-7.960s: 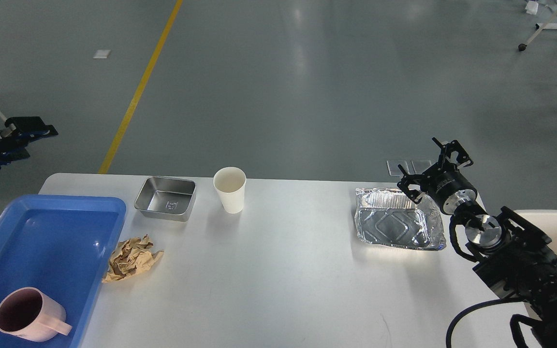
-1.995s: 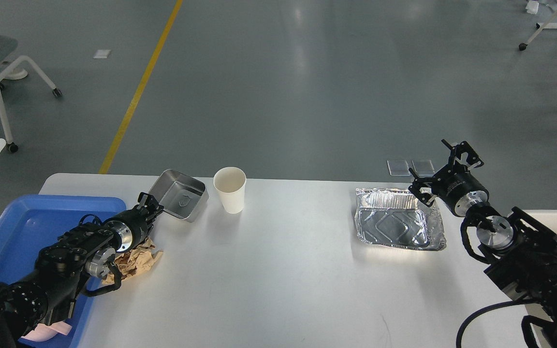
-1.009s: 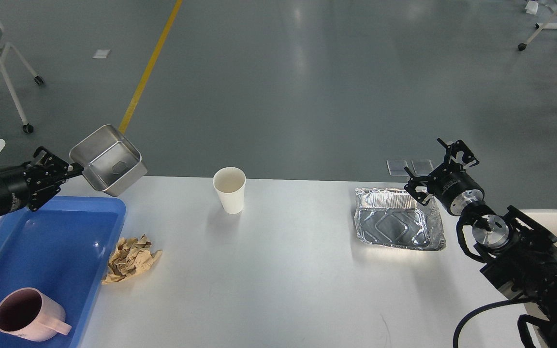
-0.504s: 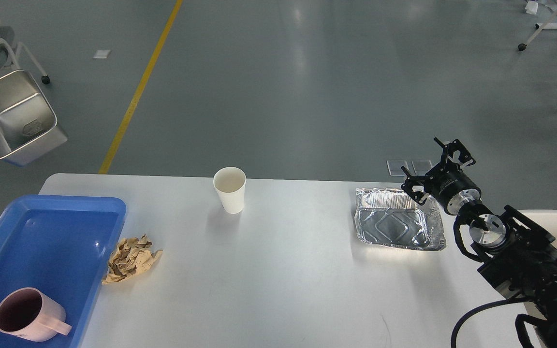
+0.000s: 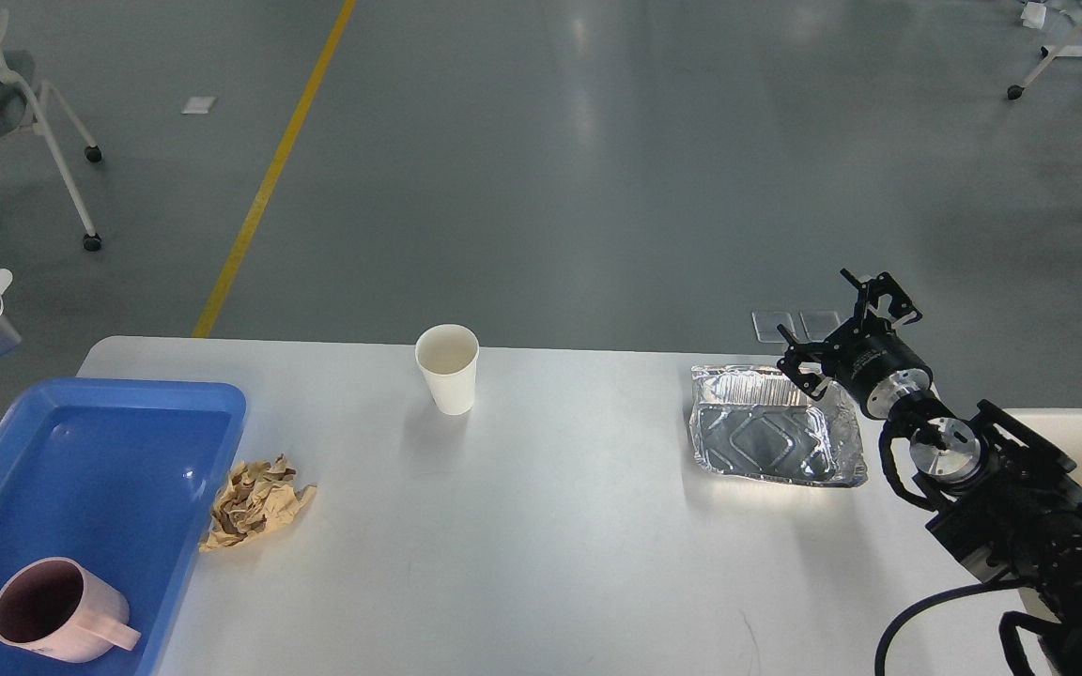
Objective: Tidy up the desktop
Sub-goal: 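Lower the steel tray into the blue bin and release it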
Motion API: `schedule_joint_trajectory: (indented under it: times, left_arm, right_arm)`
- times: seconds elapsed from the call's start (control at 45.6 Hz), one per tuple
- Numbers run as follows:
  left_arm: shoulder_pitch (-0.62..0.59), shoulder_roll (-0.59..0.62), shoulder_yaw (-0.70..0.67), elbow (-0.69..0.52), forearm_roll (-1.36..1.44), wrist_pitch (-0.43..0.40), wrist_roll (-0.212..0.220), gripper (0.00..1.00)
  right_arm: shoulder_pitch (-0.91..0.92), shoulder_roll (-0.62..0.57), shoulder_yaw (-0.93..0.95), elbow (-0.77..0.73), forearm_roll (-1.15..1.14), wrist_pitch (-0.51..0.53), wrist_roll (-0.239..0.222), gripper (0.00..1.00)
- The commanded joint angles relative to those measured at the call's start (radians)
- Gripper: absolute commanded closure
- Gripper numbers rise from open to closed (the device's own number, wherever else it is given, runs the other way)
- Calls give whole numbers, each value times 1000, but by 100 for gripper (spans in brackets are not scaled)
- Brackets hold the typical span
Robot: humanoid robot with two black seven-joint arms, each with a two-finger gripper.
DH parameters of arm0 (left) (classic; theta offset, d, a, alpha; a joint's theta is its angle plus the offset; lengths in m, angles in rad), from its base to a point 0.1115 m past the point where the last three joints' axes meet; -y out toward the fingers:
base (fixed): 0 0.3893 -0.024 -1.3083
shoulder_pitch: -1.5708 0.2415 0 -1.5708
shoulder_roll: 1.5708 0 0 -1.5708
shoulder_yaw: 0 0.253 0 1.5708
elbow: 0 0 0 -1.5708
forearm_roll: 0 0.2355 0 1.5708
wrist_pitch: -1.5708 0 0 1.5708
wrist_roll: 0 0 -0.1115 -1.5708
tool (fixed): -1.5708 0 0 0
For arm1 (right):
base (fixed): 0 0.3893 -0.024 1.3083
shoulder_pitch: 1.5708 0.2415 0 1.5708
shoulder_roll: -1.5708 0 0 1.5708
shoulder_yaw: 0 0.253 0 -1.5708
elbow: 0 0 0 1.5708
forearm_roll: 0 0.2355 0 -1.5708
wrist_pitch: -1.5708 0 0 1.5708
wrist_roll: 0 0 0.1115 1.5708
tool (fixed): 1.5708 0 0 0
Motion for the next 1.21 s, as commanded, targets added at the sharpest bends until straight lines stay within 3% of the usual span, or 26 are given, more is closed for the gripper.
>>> schedule_joint_trajectory:
  times: [0.0, 0.263, 0.482, 0.877, 1.096, 1.184]
  left_arm:
    - [0, -67, 60, 91, -3, 11, -6, 100]
    - [26, -274, 200, 301, -12, 57, -58, 100]
    - [160, -480, 192, 477, -17, 96, -90, 100]
    - [276, -747, 175, 784, -20, 97, -177, 100]
    - [278, -768, 143, 789, -20, 102, -206, 91]
    - [278, -775, 125, 789, -20, 102, -208, 78]
  right_arm:
    - [-3, 0, 0, 0, 0, 1, 0, 0]
    - [-9, -7, 0, 0, 0, 1, 0, 0]
    - [-15, -8, 0, -2, 0, 1, 0, 0]
    - [-18, -20, -17, -5, -2, 3, -2, 0]
    - [-18, -20, -20, -5, -2, 3, -2, 0]
    - [-18, -20, -20, -5, -2, 3, -2, 0]
